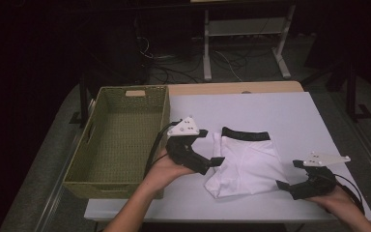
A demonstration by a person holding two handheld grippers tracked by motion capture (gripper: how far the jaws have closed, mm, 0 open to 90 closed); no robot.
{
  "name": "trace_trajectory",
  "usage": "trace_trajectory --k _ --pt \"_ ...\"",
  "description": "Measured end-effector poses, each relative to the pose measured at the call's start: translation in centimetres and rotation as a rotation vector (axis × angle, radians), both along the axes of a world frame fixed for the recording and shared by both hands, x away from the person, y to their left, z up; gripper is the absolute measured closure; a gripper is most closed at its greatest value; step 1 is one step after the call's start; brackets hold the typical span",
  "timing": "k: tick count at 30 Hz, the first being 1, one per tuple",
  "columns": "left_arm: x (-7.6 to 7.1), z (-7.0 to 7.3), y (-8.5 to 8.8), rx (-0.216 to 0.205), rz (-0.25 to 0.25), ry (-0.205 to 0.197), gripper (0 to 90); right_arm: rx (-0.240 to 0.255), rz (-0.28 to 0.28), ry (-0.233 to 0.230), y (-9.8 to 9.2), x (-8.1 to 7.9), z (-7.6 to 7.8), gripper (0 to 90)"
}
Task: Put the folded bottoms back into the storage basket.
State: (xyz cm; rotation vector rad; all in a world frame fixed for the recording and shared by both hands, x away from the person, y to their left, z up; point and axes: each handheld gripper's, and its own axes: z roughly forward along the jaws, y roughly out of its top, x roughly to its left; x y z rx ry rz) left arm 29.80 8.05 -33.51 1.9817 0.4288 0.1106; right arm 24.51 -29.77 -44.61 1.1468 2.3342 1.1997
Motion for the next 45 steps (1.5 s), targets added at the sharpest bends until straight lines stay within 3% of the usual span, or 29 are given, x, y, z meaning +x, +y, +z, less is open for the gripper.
trace_trajectory --k 9,31,45 --pt "-0.2 -0.8 -1.5 0.001 -0.003 -0.002 0.5 0.003 0.005 -0.009 0.1 0.0 0.0 0.0" --pt "-0.4 -5.0 -3.5 0.067 0.012 0.032 0.6 0.011 0.012 -0.023 0.0 -0.1 -0.1 0.0" --pt "0.5 -8.1 -4.0 0.123 0.081 0.052 0.5 0.013 0.022 -0.017 0.1 -0.2 -0.3 0.0"
